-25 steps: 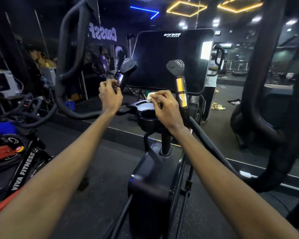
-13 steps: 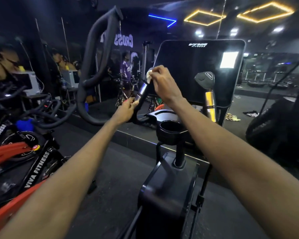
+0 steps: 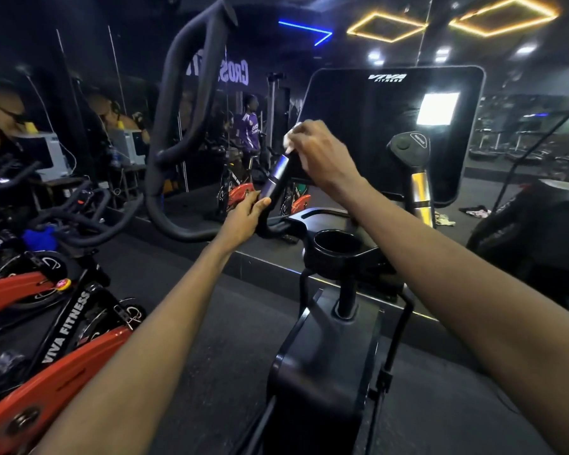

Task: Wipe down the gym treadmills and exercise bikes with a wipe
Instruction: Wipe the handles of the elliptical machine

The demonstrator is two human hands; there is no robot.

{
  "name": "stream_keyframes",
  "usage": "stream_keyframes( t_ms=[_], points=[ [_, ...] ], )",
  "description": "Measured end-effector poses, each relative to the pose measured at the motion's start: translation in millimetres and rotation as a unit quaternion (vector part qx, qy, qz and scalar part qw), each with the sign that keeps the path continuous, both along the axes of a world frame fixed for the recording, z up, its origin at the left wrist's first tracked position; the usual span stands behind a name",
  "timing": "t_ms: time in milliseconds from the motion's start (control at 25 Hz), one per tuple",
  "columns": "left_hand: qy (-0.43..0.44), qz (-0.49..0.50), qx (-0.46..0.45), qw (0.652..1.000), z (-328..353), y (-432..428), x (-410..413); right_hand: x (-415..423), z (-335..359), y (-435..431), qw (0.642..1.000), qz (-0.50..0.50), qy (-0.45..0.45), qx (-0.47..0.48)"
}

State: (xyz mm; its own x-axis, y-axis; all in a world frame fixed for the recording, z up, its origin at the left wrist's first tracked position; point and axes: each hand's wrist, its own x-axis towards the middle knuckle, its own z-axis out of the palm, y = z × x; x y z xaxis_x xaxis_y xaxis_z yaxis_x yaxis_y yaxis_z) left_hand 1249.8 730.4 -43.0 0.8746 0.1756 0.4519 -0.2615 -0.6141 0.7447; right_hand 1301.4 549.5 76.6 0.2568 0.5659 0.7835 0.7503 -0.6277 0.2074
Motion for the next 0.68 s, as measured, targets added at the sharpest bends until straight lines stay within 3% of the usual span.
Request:
stream_keyframes(
  t_ms=[240,360,520,680],
  points=[
    [-0.006,-0.021,-0.017,1.0,-3,5,2,-5,-9,-13,1.0,0.013,-0.027,-0.003],
    [-0.002,-0.029,-0.031,0.999,-5,6,4,-5,-11,-20,0.993,0.016,-0.026,0.112],
    [0.001,-0.031,-0.044,0.999,-9,9,9,-17,-30,-4,0.934,0.062,0.103,0.336],
    [-0.001,-0.022,-0.051,0.998,-11,8,12,-22,-45,24,0.873,0.056,0.205,0.44]
  ],
)
